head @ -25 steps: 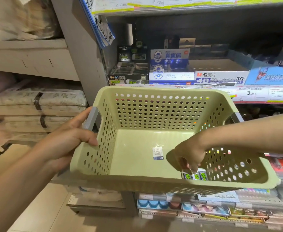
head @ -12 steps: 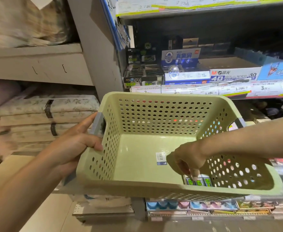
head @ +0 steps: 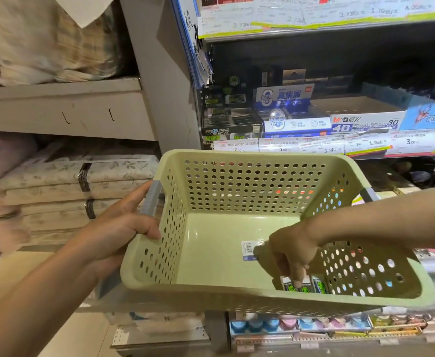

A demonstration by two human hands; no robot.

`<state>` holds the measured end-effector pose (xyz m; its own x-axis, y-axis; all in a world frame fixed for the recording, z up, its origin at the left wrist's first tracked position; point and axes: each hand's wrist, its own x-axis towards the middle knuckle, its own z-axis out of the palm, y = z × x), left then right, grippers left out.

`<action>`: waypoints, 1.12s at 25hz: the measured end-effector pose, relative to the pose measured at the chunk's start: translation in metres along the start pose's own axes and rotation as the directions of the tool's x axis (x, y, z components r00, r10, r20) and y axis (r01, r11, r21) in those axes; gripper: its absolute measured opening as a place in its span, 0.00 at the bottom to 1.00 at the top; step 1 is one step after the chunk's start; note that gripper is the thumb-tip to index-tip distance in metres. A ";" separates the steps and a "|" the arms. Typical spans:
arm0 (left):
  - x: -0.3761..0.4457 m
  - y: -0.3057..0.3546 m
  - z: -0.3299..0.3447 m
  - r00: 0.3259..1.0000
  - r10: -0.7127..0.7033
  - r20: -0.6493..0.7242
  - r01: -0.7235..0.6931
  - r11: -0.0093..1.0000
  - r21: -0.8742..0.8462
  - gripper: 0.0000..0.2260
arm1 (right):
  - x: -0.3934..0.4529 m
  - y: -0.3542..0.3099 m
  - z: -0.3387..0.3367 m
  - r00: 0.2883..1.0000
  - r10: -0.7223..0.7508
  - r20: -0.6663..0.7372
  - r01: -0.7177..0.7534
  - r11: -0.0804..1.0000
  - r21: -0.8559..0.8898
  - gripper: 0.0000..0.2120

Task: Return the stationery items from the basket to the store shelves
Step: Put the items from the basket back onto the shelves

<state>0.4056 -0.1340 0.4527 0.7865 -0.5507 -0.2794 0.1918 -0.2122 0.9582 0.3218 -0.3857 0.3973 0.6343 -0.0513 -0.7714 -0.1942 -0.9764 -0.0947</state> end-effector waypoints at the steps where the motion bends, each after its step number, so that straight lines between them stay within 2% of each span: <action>1: 0.001 0.001 -0.001 1.000 0.001 0.006 -0.001 1.000 -0.001 0.41 | -0.005 -0.001 -0.002 0.999 -0.029 -0.017 0.028 0.997 -0.066 0.15; 3: 0.002 0.002 -0.002 1.000 0.004 0.019 -0.004 1.000 -0.012 0.40 | -0.014 -0.003 -0.008 0.996 -0.057 -0.066 0.046 0.987 -0.156 0.16; 7: 0.003 0.005 -0.001 1.000 -0.002 0.030 0.003 0.999 -0.048 0.38 | -0.032 -0.004 -0.032 0.968 -0.126 -0.217 0.097 0.985 -0.141 0.15; 9: 0.004 0.005 -0.002 1.000 -0.003 0.030 0.005 0.999 -0.054 0.40 | -0.045 0.000 -0.051 0.923 -0.195 -0.333 0.183 0.981 -0.067 0.13; 12: 0.005 0.005 -0.001 0.999 -0.008 0.034 0.011 0.998 -0.068 0.40 | -0.071 0.006 -0.080 0.816 -0.257 -0.519 0.316 0.948 0.028 0.08; 18: 0.001 0.006 0.004 1.000 -0.002 0.025 0.005 0.994 -0.108 0.35 | -0.111 0.014 -0.143 0.639 -0.158 -0.753 0.543 0.786 0.296 0.03; 20: 0.001 0.004 0.004 1.000 -0.002 0.006 0.002 0.994 -0.108 0.35 | -0.104 0.017 -0.160 0.617 -0.077 -0.783 0.575 0.724 0.382 0.04; 22: 0.002 0.003 0.004 1.000 -0.003 -0.001 0.003 0.994 -0.108 0.38 | -0.092 0.020 -0.174 0.624 -0.001 -0.781 0.594 0.651 0.473 0.10; 24: 0.001 0.002 0.003 1.000 -0.002 -0.012 0.001 0.993 -0.115 0.38 | -0.078 0.022 -0.186 0.610 0.037 -0.791 0.614 0.609 0.503 0.13; 26: 0.000 0.002 0.002 1.000 0.005 -0.020 -0.007 0.993 -0.116 0.38 | -0.065 0.024 -0.200 0.555 0.028 -0.831 0.619 0.653 0.436 0.13; 28: -0.001 0.002 0.001 1.000 0.010 -0.022 -0.013 0.993 -0.114 0.37 | -0.056 0.028 -0.216 0.501 -0.048 -0.864 0.554 0.784 0.278 0.11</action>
<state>0.4044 -0.1350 0.4552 0.8013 -0.5349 -0.2680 0.2473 -0.1117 0.9625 0.4427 -0.4552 0.5743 0.9737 -0.1606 0.1617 -0.0090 -0.7360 -0.6769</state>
